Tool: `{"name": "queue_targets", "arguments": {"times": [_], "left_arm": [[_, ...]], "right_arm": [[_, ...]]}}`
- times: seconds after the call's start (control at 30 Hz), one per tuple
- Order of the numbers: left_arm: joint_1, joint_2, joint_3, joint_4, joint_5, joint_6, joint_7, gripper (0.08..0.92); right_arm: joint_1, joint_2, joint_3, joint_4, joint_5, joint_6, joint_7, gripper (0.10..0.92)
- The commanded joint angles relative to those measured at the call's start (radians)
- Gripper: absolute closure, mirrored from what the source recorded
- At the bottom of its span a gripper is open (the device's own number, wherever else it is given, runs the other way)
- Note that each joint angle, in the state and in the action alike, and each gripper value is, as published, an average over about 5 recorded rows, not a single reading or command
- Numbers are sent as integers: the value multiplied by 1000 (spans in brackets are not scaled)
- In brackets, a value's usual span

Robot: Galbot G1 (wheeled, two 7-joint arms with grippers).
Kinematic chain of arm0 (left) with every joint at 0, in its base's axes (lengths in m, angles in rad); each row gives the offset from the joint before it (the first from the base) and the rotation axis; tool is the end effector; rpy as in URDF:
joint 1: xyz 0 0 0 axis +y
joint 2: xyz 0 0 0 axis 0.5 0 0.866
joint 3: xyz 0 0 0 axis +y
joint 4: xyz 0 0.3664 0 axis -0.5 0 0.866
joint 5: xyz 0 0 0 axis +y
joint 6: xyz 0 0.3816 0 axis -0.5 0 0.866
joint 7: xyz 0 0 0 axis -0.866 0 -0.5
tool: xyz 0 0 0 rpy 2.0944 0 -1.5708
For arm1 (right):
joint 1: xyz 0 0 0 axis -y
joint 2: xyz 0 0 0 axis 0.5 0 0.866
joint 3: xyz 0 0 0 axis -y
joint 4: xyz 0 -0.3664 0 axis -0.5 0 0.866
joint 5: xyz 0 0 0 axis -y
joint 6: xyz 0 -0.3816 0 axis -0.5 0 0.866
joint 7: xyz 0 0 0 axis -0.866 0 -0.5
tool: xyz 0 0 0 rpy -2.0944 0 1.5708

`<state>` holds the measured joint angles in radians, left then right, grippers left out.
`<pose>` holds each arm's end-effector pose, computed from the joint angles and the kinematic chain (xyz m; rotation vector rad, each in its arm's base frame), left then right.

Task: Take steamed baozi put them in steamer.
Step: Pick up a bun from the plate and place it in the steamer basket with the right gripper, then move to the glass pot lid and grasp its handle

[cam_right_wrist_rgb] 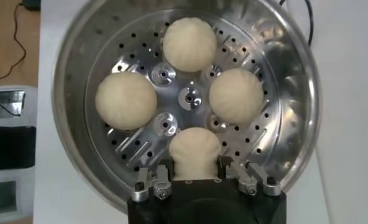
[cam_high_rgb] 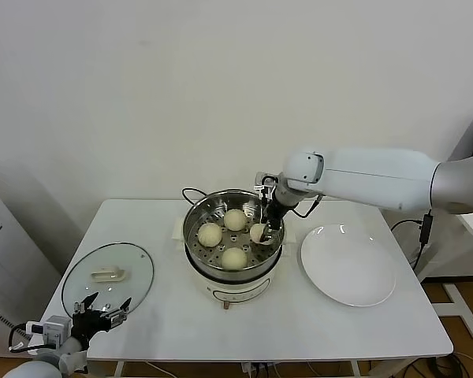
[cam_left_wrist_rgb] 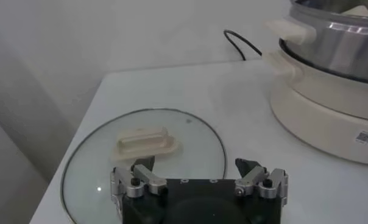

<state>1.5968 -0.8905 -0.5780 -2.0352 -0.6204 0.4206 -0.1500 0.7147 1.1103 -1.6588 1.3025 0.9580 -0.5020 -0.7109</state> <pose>0.2172 0.1374 -0.2976 -0.1304 -2.5792 -0.1301 0.5828 0.0621 -0.1024 1.2803 -1.5337 1.1496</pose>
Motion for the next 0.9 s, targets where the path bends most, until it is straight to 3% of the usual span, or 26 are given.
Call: {"name": "queue_targets", "arguments": {"times": [0.03, 0.27, 0.37, 0.63, 0.9], "left_arm": [[0, -1, -1, -1, 0, 1, 0, 177], [3, -5, -4, -1, -2, 0, -1, 177], [4, -9, -5, -1, 0, 0, -1, 177], [-4, -25, -7, -16, 11, 10, -8, 177], [-29, -26, -5, -21, 9, 11, -12, 177]], "right_arm": [[-47, 5, 17, -2, -2, -11, 36, 465], [-36, -36, 69, -1, 17, -11, 25, 266], [-16, -95, 131, 5, 49, -3, 9, 215], [-102, -342, 409, 4, 101, 119, 79, 203], [-456, -619, 848, 145, 37, 321, 357, 203]]}}
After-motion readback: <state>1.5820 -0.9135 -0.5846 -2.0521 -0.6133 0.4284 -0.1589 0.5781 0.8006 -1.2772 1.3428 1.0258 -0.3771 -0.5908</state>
